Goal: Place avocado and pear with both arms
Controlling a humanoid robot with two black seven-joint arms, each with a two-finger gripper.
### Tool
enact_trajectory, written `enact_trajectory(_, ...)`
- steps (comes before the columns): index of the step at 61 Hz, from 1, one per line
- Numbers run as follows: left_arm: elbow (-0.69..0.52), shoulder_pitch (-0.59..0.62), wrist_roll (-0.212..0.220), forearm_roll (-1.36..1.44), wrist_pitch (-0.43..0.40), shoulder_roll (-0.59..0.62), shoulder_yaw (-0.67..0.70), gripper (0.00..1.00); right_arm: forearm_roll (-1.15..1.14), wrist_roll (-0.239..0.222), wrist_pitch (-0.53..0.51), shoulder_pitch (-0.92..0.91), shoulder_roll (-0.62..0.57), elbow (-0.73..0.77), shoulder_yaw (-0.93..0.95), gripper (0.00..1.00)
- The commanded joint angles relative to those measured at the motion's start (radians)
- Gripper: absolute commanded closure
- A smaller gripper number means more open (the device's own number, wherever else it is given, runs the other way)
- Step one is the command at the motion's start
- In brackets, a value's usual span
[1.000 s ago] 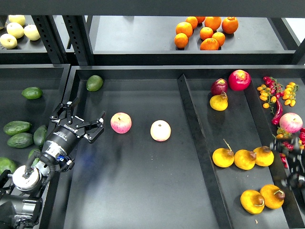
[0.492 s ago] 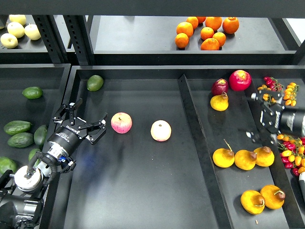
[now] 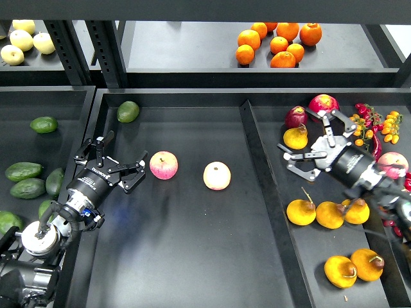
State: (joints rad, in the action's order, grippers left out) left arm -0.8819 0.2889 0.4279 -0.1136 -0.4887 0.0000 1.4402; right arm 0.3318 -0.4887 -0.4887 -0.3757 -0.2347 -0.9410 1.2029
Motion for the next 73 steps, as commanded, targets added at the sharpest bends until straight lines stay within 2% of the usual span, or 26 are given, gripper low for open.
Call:
enact_trajectory(1,0.008,0.001,0.000,-0.001,0.000,0.000,-0.001,0.01,0.000,0.000,0.000,0.034,0.104,-0.010,0.081,0.00)
enact_trajectory(12,0.006,-0.001,0.000,-0.001,0.000,0.000,-0.008,0.01,-0.002,0.000,0.000,0.063,0.235,-0.007,0.168,0.00)
enact_trajectory(27,0.000,-0.004,-0.001,-0.001,0.000,0.000,-0.012,0.01,0.000,0.000,0.000,0.103,0.235,-0.012,0.270,0.00)
enact_trajectory(73,-0.003,-0.008,-0.017,-0.003,0.000,0.000,-0.020,0.01,0.092,0.000,0.000,0.132,0.235,-0.045,0.182,0.00)
